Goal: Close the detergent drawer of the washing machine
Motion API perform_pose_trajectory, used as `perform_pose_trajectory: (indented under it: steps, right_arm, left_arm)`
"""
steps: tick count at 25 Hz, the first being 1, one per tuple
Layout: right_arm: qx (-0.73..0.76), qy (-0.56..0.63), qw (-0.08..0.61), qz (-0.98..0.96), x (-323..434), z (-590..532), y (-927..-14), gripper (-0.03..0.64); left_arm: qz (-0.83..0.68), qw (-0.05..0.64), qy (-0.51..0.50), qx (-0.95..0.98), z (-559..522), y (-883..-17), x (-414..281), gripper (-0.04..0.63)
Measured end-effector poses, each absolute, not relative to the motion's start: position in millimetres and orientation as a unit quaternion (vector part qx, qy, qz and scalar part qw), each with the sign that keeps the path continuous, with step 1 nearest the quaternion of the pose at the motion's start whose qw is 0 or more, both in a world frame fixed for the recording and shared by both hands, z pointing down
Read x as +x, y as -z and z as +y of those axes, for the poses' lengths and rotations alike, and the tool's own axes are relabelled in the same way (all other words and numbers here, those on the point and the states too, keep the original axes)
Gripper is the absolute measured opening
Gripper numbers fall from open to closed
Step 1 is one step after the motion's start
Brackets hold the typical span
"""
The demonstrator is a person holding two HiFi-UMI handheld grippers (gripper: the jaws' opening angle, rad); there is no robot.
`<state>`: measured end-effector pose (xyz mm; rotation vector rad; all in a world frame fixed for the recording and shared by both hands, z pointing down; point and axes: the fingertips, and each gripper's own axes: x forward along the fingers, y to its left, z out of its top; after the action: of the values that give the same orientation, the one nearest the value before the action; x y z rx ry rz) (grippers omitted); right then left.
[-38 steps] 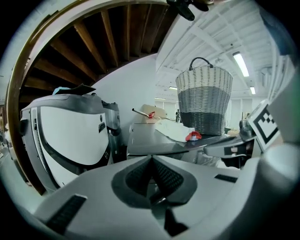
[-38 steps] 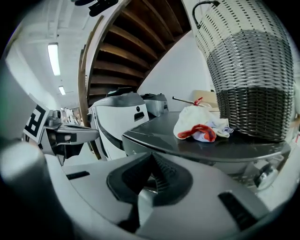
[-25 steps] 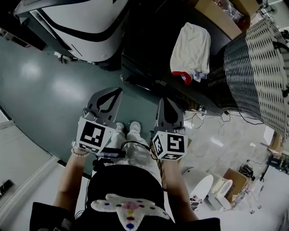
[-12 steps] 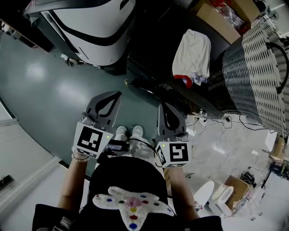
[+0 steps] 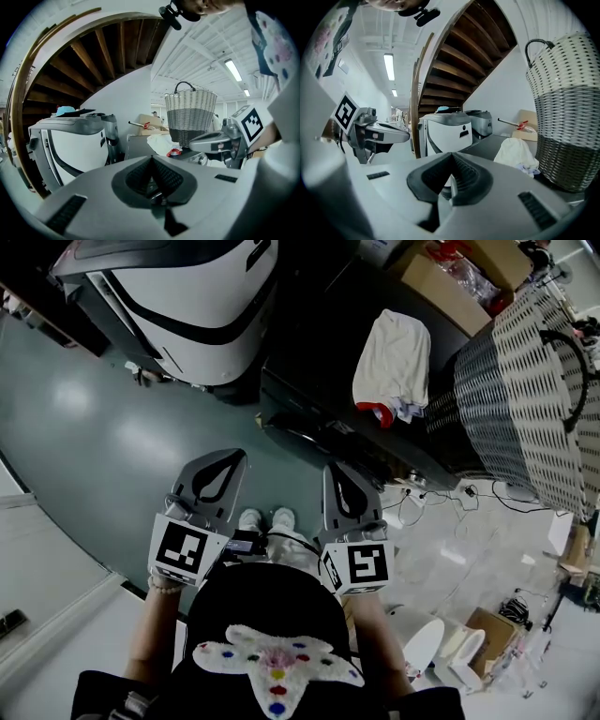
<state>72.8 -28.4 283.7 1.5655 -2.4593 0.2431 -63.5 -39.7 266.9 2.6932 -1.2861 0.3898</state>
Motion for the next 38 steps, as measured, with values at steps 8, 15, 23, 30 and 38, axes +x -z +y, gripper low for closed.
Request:
perform_pose_trajectory:
  steps: [8, 15, 23, 30, 38]
  right_arm:
    - [0.528, -0.048, 0.137, -0.837, 70, -29, -280, 0.005]
    - [0.523, -0.036, 0.153, -0.838, 65, -28, -283, 0.005]
    - [0.524, -0.031, 0.152, -0.837, 66, -32, -280, 0.005]
    - [0.531, -0.031, 0.152, -0.833, 70, -33, -279, 0.005]
    - [0.530, -0.033, 0.153, -0.834, 70, -31, -280, 0.005]
  left_arm:
    - [-0.422, 0.074, -0.131, 0.894, -41, -273, -64, 0.012]
    - [-0.423, 0.071, -0.136, 0.893, -41, -275, -68, 0.012]
    - [-0.422, 0.071, -0.139, 0.893, -42, -276, -66, 0.012]
    - [-0.424, 0.071, -0.143, 0.891, -42, -278, -68, 0.012]
    - [-0.428, 0.072, -0.144, 0.889, -41, -279, -70, 0.012]
